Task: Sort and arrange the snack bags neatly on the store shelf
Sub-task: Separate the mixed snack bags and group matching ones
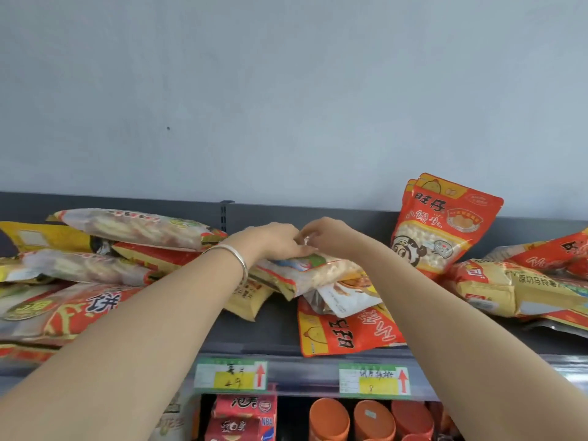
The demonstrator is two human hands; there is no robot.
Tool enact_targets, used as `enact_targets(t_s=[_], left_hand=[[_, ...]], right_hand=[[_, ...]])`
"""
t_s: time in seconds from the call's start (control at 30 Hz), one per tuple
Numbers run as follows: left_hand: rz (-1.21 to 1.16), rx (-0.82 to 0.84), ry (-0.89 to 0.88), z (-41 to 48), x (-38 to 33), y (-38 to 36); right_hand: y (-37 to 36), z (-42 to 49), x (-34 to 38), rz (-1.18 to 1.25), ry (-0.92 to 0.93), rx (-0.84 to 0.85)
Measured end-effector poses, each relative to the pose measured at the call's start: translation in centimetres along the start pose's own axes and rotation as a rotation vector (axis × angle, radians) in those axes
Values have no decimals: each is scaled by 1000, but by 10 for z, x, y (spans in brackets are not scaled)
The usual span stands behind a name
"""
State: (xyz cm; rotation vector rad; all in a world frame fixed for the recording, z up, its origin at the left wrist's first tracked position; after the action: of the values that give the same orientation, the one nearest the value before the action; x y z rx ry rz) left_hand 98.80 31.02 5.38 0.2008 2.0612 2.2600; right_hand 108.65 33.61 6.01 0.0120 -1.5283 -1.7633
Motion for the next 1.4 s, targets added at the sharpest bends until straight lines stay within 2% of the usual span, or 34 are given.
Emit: enact_targets(t_s=[0.17, 0.3, 0.37, 0.57, 0.7, 0.8, 0.87, 0.93, 1.03, 1.1, 1.27, 1.4], left_hand=[[-44, -216, 112, -43, 71, 5], [-62, -494, 209, -83, 127, 1], [-82, -563, 266, -102, 154, -4], [-119, -551, 417, -135, 225, -29], [-96, -555, 468, -147, 255, -38], [-83, -547, 517, -151, 273, -45], [-47, -564, 542, -153, 280, -45], [-7, -590, 554, -155, 284, -43], [12, -605, 559, -155, 290, -42], [-10, -609, 569, -154, 296, -43], [-125, -669, 538, -147, 315, -38], [120, -757, 554, -148, 323, -21]], right_hand=[[-31, 9, 55, 10, 42, -32], [-57, 14, 95, 6, 90, -49], [-72, 16, 114, -11, 134, -49], [-106, 30, 167, -85, 267, -94], [-120, 41, 195, -184, 387, -201], [-136, 49, 212, -258, 503, -221], [-145, 53, 218, -379, 576, -317], [-147, 61, 212, -470, 515, -440], [-153, 85, 190, -536, 253, -293], [-156, 94, 182, -551, 153, -242], [-155, 100, 185, -546, 139, -325], [-144, 98, 207, -526, 175, -475]])
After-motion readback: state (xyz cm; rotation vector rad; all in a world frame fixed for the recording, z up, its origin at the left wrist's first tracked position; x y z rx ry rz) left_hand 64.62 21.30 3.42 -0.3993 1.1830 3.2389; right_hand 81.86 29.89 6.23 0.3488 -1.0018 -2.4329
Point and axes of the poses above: each hand's wrist, its own z-axis towards the middle knuckle, its own y-axis out of the back of the hand, x = y × z, the point moved 6 cm from there along z, towards the middle knuckle, and after that the axes turned 10 degrees about z, right-handed, at the moved point
